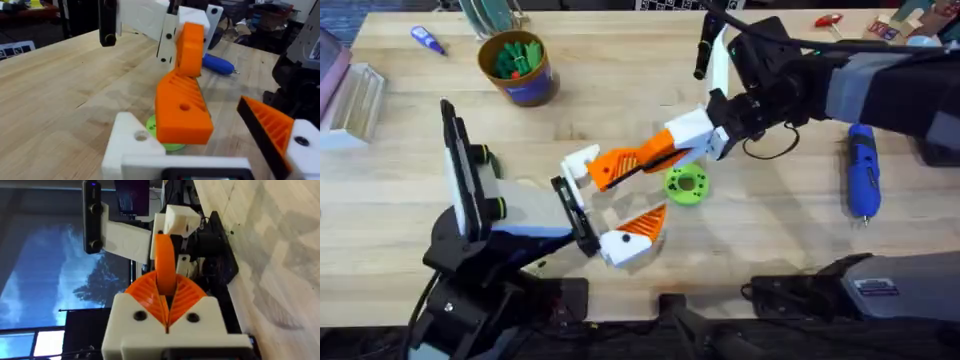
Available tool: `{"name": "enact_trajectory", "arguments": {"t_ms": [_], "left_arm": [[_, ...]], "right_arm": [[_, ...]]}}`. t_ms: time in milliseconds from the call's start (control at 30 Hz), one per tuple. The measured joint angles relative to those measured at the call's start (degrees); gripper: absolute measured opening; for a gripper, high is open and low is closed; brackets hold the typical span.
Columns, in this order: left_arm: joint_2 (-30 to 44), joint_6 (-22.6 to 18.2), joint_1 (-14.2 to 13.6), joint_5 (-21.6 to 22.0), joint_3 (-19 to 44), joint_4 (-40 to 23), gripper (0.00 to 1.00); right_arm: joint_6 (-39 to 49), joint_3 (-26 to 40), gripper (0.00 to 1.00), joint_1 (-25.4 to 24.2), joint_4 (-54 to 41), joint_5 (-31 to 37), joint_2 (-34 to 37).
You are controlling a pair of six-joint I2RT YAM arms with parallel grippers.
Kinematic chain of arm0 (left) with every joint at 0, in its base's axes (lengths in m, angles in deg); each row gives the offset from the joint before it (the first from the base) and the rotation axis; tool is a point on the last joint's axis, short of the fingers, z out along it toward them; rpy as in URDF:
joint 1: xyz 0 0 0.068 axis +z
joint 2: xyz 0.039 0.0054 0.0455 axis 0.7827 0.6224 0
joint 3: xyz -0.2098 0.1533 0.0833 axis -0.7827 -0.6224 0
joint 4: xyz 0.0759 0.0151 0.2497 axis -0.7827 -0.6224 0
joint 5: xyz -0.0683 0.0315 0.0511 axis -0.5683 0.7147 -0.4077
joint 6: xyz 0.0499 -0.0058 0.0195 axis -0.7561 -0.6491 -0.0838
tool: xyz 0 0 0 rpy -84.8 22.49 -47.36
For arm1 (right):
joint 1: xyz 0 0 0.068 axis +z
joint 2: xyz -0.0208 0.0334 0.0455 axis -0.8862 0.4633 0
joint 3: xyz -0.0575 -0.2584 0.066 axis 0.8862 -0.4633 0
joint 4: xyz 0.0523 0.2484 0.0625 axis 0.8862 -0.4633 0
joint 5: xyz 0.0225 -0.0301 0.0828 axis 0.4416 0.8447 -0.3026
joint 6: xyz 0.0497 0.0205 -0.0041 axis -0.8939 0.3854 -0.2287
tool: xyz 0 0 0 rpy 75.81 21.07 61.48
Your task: Pick up the gripper from the table and insert it into the empty holder that is missing its gripper. Then pick up a screw, insert it into the mounting hole, and use the screwdriver to tighten it. Finally, clean up the table by picking up the vegetable and placing it into the bucket.
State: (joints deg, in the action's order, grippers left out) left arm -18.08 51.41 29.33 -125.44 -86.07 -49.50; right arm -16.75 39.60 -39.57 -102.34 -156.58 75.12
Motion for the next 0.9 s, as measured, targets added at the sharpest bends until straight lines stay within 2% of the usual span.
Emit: {"name": "enact_trajectory", "arguments": {"t_ms": [433, 900], "left_arm": [[0.0, 0.0, 0.0, -0.1, 0.0, 0.0, 0.910], [0.0, 0.0, 0.0, -0.2, 0.0, 0.0, 0.909]], "right_arm": [[-0.5, 0.0, 0.009, -0.9, -1.3, 1.3, 0.0], [-0.1, 0.0, 0.009, -1.5, -0.4, 5.9, 0.0]]}}
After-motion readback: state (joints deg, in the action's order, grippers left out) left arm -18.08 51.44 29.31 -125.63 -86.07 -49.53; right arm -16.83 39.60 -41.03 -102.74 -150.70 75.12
